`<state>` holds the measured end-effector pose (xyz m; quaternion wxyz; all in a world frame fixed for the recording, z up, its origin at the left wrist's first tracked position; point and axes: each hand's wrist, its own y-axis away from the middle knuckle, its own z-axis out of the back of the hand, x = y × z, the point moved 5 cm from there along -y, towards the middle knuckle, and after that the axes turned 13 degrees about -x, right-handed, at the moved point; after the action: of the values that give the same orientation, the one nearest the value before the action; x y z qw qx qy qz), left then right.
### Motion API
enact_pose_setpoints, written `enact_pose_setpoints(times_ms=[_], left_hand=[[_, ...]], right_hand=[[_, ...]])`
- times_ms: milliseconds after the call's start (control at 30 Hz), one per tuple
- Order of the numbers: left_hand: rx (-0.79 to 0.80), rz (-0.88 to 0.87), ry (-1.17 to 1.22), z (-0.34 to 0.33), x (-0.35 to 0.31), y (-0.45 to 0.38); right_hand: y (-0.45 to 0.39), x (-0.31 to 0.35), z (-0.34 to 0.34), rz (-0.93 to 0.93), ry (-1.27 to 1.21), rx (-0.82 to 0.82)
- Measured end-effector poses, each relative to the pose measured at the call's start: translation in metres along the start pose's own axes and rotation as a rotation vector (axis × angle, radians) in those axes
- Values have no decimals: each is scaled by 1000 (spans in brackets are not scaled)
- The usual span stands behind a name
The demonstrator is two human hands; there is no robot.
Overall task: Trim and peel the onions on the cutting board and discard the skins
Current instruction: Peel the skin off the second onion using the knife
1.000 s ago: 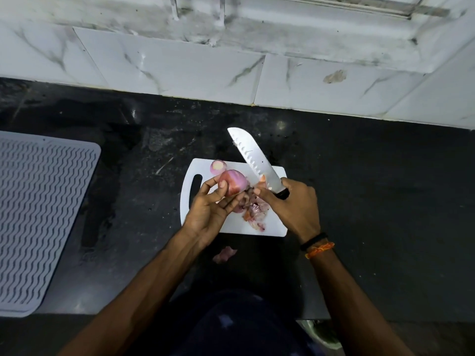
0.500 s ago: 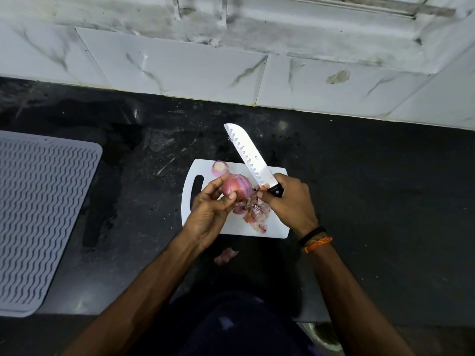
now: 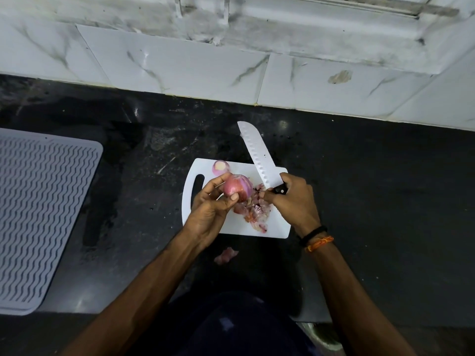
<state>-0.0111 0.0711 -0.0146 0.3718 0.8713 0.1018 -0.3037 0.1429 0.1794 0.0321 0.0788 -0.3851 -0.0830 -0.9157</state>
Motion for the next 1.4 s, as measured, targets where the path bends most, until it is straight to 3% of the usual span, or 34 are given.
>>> enact_pose_setpoints(times_ms=[200,600,1400], left_hand=[[23,-49,-69,-4,-5,7],[30,-84,-139,-1,-5,8],[12,-133,-234,-2,-6,11]], right_hand=[[10,13,-3,28,-90,80],[22,20,-5,223,51,28],[16,19,-5,290,98,-53]])
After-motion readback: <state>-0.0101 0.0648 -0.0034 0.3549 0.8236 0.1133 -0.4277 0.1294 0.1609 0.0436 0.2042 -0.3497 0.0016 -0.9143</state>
